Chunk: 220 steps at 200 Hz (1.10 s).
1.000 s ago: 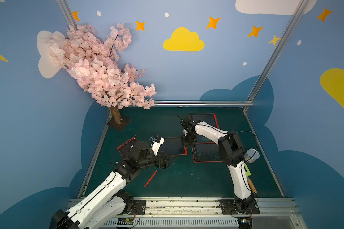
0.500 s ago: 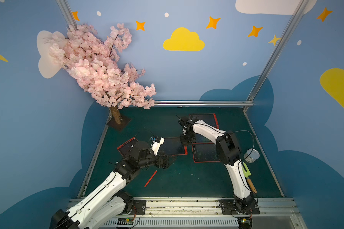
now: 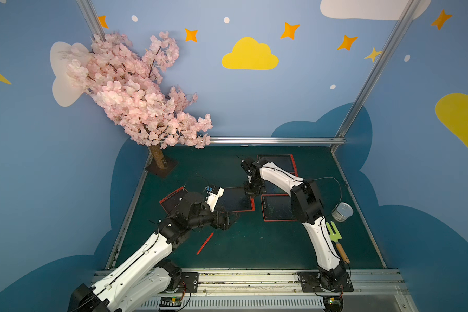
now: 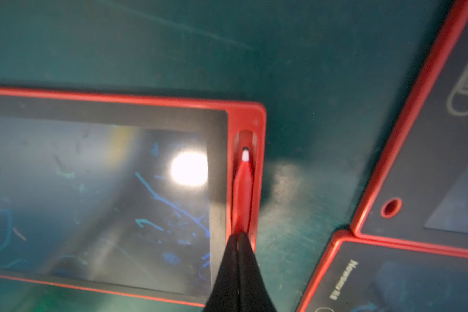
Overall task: Place the stylus back onto the writing tablet
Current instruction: Place the stylus on the writing tablet.
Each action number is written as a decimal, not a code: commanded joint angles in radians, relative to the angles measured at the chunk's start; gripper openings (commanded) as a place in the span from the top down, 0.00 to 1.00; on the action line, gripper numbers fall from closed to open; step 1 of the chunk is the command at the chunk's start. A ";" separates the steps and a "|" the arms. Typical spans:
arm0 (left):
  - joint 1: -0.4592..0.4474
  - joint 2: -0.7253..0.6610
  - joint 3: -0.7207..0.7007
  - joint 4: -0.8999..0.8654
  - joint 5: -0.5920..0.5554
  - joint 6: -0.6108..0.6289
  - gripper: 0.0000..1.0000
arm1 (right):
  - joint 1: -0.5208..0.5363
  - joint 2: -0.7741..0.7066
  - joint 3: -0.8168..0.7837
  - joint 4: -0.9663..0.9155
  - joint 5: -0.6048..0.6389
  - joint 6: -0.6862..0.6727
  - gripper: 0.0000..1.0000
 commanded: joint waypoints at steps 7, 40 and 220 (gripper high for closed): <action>-0.002 0.000 0.011 -0.004 0.004 0.011 0.02 | -0.009 0.080 0.003 -0.010 0.034 -0.009 0.98; -0.003 0.002 0.011 -0.007 0.005 0.010 0.02 | -0.012 0.070 0.008 0.003 0.022 -0.022 0.98; -0.003 0.008 0.018 -0.008 0.009 0.006 0.01 | 0.039 -0.175 -0.182 0.061 0.025 -0.060 0.85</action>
